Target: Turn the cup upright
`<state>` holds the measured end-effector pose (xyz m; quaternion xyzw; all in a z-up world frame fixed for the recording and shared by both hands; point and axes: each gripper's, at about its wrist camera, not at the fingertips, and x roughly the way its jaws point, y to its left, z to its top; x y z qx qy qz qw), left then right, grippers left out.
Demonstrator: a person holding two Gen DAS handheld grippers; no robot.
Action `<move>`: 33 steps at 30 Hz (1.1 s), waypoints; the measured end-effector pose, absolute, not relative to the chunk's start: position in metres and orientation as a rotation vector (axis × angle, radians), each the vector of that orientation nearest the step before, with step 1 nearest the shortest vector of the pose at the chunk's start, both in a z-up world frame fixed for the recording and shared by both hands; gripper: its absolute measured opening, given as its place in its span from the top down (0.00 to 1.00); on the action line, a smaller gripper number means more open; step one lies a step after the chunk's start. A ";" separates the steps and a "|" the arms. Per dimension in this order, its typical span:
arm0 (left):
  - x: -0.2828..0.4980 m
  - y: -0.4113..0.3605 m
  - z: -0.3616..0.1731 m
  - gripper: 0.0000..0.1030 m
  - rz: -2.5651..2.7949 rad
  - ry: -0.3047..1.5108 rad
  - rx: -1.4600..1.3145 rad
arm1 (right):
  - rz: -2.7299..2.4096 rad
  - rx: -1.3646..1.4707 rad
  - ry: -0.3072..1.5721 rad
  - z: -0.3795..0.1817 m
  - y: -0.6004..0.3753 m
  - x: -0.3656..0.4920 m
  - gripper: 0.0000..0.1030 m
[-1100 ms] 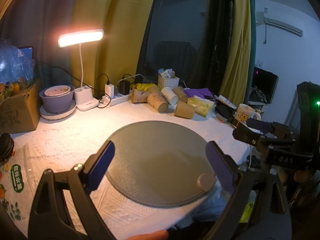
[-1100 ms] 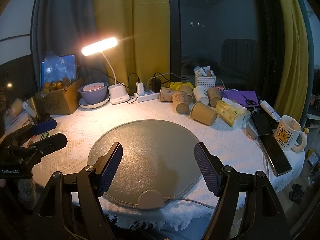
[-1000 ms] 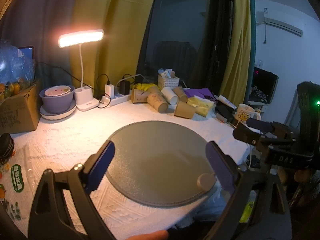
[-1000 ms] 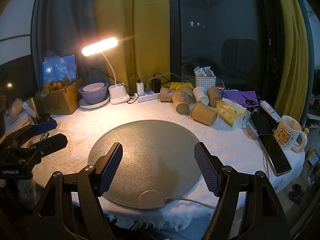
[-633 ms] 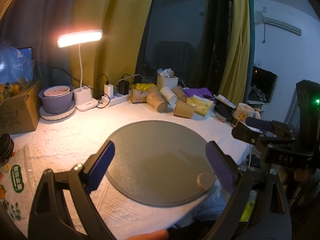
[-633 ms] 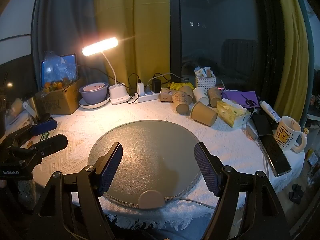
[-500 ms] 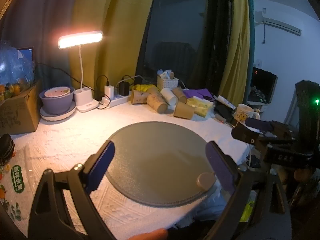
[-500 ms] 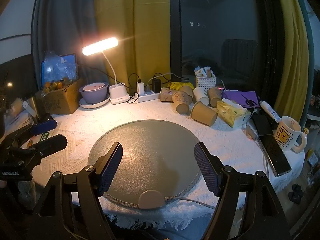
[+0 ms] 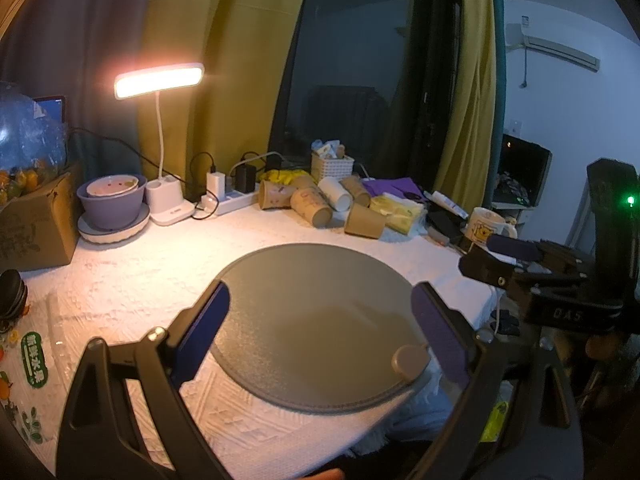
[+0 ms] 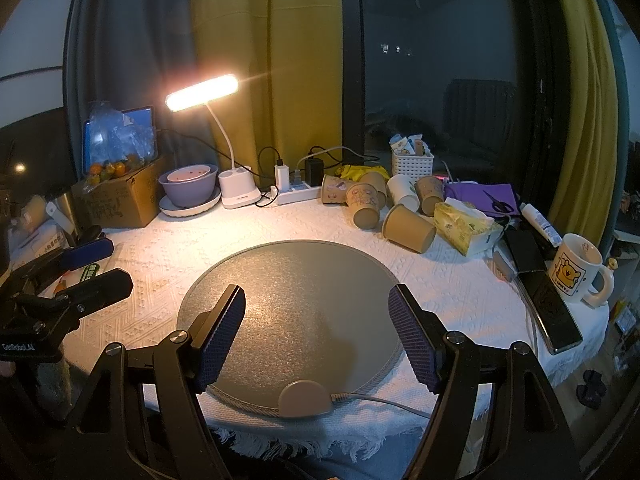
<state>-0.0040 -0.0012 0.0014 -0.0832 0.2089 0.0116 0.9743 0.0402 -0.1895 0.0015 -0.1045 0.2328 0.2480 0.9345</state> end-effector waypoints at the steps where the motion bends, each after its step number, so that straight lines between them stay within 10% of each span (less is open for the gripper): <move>1: -0.004 -0.001 0.001 0.10 0.023 0.421 -0.168 | 0.507 -0.214 0.476 0.002 -0.190 0.040 0.25; 33: -0.005 -0.003 -0.001 0.10 0.020 0.429 -0.171 | 0.506 -0.213 0.474 0.004 -0.193 0.040 0.25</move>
